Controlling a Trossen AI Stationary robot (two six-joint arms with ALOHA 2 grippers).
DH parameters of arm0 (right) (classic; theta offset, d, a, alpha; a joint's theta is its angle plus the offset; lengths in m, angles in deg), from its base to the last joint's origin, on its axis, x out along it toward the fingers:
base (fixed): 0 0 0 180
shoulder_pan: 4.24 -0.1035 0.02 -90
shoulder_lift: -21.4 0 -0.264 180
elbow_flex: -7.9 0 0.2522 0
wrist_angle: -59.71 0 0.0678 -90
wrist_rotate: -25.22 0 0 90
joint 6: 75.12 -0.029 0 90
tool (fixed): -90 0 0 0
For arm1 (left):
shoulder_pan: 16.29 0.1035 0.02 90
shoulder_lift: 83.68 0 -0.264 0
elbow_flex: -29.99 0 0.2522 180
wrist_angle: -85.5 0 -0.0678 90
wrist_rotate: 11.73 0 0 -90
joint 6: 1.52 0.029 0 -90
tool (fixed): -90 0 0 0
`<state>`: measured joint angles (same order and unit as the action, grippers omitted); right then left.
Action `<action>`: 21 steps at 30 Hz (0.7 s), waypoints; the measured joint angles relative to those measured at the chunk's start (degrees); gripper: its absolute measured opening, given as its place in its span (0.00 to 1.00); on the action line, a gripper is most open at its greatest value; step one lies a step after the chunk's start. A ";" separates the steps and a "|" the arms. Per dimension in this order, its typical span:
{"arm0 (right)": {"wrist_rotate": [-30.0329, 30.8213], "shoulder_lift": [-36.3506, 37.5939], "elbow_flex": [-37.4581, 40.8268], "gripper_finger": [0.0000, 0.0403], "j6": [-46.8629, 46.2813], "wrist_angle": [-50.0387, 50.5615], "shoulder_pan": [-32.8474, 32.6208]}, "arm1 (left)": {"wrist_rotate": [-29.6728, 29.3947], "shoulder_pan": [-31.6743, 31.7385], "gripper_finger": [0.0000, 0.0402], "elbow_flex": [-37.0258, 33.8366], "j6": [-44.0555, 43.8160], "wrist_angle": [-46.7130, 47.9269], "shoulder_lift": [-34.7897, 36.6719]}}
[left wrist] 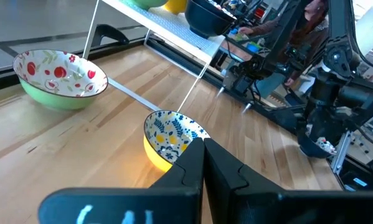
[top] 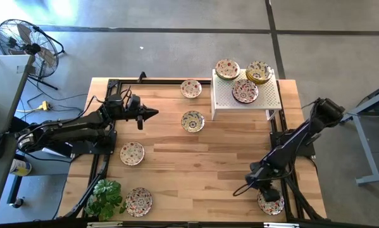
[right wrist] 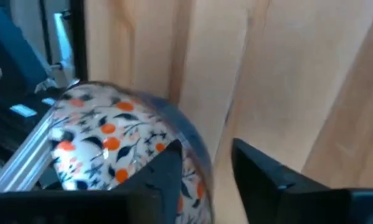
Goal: Pick & Place Mini bowls
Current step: Stack the black patterned bowl on top of the black patterned bowl on the shelf
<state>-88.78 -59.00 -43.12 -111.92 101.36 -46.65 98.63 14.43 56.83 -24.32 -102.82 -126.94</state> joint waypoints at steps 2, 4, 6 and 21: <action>0.01 -0.53 0.02 0.22 -1.22 -0.74 0.00 | 0.00 0.00 0.00 0.00 0.00 0.06 0.00; -0.01 -0.53 -0.06 0.12 -2.63 -1.67 0.21 | 0.00 0.02 0.00 0.00 -0.02 0.02 0.00; 0.55 -0.37 -0.68 0.04 -4.64 -0.66 0.60 | -0.02 0.00 0.00 0.00 -0.02 0.04 0.00; 35.07 12.35 -5.93 0.02 -41.83 2.62 16.16 | 0.02 0.00 0.00 0.00 0.00 1.33 0.02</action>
<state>-53.72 -46.65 -49.05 -153.76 103.99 -30.49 98.65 14.43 56.83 -24.32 -101.49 -126.92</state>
